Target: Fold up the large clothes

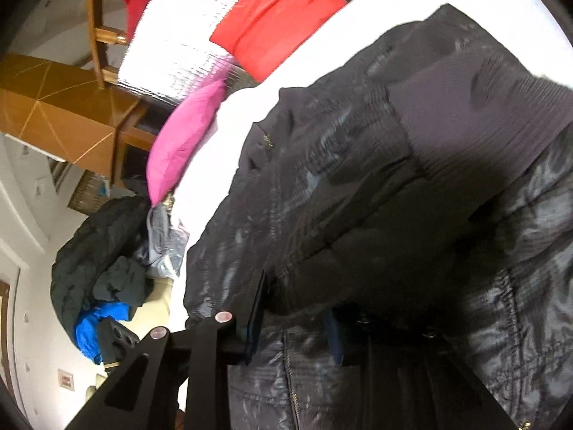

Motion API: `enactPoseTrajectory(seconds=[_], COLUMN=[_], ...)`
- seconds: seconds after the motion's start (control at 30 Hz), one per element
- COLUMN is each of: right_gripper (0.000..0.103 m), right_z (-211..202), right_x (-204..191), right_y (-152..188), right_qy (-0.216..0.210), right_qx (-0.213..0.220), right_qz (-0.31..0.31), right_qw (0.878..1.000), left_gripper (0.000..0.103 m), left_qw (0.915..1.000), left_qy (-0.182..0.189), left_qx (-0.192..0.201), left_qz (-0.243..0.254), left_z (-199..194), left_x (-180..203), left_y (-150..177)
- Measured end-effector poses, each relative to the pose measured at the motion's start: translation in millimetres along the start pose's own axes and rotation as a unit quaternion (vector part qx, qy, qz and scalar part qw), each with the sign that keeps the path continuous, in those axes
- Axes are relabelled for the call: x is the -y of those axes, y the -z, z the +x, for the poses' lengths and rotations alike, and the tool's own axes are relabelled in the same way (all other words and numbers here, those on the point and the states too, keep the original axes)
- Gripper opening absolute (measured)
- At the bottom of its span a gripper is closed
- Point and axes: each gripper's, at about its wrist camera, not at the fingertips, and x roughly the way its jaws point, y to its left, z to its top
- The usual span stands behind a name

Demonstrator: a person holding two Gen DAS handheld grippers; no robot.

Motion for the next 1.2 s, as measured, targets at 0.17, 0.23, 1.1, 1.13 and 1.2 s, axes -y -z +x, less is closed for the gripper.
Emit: enactPoseTrajectory(seconds=[0.17, 0.23, 1.1, 1.13, 1.2], right_gripper=[0.033, 0.033, 0.031, 0.033, 0.037], right_z=[12.7, 12.3, -30.5, -34.8, -40.7], right_x=[19.2, 22.6, 56.0, 54.3, 55.5], right_y=[0.2, -1.4, -30.0, -32.0, -34.4], right_qy=[0.009, 0.007, 0.046, 0.036, 0.023], right_qx=[-0.05, -0.058, 0.029, 0.028, 0.013], right_qz=[0.047, 0.06, 0.087, 0.086, 0.081], right_qw=[0.998, 0.997, 0.995, 0.995, 0.996], left_gripper=[0.026, 0.05, 0.053, 0.054, 0.058], left_qw=[0.9994, 0.9977, 0.9933, 0.9923, 0.99], left_qy=[-0.017, 0.001, 0.026, 0.031, 0.046], left_qx=[-0.024, -0.047, -0.098, -0.1, -0.104], left_qz=[-0.019, -0.049, 0.056, 0.065, 0.084], left_z=[23.8, 31.1, 49.3, 42.7, 31.1], left_x=[-5.6, -12.8, 41.3, 43.0, 48.1], left_y=[-2.6, -4.0, 1.3, 1.9, 6.6])
